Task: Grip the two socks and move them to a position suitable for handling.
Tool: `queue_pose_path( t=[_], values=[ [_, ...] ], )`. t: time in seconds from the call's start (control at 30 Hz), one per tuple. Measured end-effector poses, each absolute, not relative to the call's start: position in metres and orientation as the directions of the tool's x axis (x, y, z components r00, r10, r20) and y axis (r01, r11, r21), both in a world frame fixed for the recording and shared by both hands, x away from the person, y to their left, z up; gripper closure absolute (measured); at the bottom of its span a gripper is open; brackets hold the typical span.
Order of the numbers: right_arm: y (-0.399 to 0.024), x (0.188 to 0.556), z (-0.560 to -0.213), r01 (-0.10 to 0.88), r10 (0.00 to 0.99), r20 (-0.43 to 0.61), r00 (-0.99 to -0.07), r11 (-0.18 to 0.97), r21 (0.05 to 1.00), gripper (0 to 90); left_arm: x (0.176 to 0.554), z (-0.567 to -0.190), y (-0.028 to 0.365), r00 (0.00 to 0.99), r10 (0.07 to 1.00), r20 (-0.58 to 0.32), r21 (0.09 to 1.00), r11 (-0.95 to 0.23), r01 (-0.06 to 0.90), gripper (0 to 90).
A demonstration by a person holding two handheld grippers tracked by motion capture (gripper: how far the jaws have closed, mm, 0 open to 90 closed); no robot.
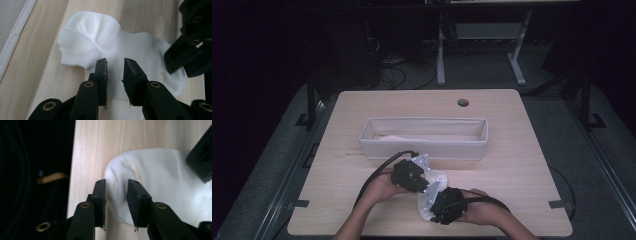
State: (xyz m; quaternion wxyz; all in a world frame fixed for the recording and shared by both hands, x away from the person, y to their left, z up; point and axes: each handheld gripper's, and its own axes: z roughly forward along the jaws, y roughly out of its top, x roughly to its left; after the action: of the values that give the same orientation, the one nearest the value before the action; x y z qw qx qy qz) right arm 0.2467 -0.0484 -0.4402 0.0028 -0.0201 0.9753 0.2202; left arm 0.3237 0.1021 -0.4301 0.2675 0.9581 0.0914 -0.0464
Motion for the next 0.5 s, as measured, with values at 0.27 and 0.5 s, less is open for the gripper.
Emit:
queue_pose_path(
  t=[0.27, 0.5],
  values=[
    [-0.0491, 0.2434, -0.4433, -0.079, -0.063, -0.052, -0.997, 0.898, 0.433, 65.6, 0.3239, -0.4289, 0.1049, 0.979, 0.154, -0.137, 0.507, -0.838, 0.202, 71.9],
    [-0.0505, 0.2425, -0.4438, -0.076, -0.052, -0.066, -0.996, 0.897, 0.435, 69.6, 0.323, -0.4317, 0.1013, 0.979, 0.148, -0.143, 0.503, -0.841, 0.2, 72.2]
  ],
)
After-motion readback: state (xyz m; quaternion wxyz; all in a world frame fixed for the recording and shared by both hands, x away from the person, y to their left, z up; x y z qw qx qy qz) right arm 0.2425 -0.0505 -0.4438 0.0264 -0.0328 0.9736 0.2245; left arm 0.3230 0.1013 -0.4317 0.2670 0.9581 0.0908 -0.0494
